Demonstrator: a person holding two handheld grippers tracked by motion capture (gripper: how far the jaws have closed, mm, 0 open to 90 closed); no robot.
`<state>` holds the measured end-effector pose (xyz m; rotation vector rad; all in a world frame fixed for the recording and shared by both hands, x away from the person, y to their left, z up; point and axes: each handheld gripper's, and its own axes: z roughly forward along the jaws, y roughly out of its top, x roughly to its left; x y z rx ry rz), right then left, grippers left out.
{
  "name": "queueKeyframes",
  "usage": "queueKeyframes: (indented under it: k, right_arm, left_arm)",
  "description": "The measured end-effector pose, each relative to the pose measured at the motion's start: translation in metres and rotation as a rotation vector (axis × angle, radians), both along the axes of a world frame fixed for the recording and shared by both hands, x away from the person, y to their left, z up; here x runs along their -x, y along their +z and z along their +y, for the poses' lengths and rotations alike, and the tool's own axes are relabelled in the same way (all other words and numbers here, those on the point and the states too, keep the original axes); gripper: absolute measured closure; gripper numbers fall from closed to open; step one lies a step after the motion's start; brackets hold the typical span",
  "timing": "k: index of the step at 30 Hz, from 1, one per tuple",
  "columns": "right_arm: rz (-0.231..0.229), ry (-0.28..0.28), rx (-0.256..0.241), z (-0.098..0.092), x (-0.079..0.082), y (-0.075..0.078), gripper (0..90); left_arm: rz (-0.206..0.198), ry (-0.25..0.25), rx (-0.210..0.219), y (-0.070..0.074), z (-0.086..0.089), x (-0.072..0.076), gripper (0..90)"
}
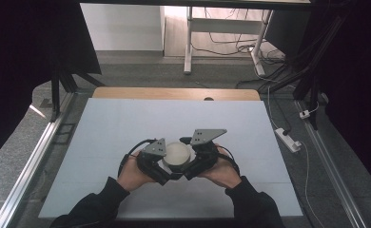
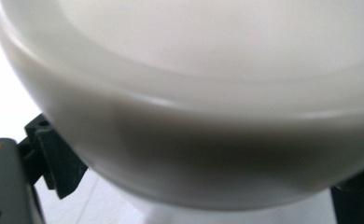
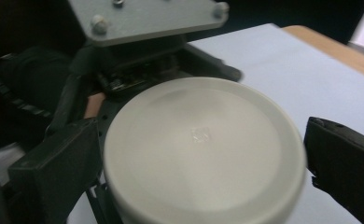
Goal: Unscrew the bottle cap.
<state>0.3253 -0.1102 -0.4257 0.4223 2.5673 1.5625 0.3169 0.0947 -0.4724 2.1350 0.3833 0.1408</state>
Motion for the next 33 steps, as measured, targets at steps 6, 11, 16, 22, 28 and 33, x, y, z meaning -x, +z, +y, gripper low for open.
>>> queueKeyframes:
  k: [6,11,16,22,28,33]
  right_arm:
    - [0.025,-0.128,0.002,0.007,0.005,-0.003,0.0]
    - [-0.007,-0.191,0.015,0.014,0.010,-0.005,0.0]
    - [-0.043,-0.206,0.006,0.015,0.014,-0.007,6.9]
    - [-0.011,-0.125,-0.004,0.009,0.009,-0.006,7.2]
    - [0.011,0.010,-0.007,0.002,0.001,-0.006,7.2]
    - [0.037,0.172,-0.006,-0.005,-0.005,-0.007,7.2]
  left_arm:
    - [-0.006,0.069,-0.006,0.002,-0.001,0.001,7.5]
    - [-0.010,0.089,-0.029,0.002,-0.004,0.003,7.5]
    - [-0.010,0.092,-0.024,0.003,-0.006,0.004,7.5]
    - [0.001,0.039,-0.024,0.003,-0.004,0.003,7.5]
    - [0.010,-0.043,-0.029,0.003,-0.005,0.003,7.5]
    - [0.021,-0.130,-0.025,0.001,-0.007,0.003,7.5]
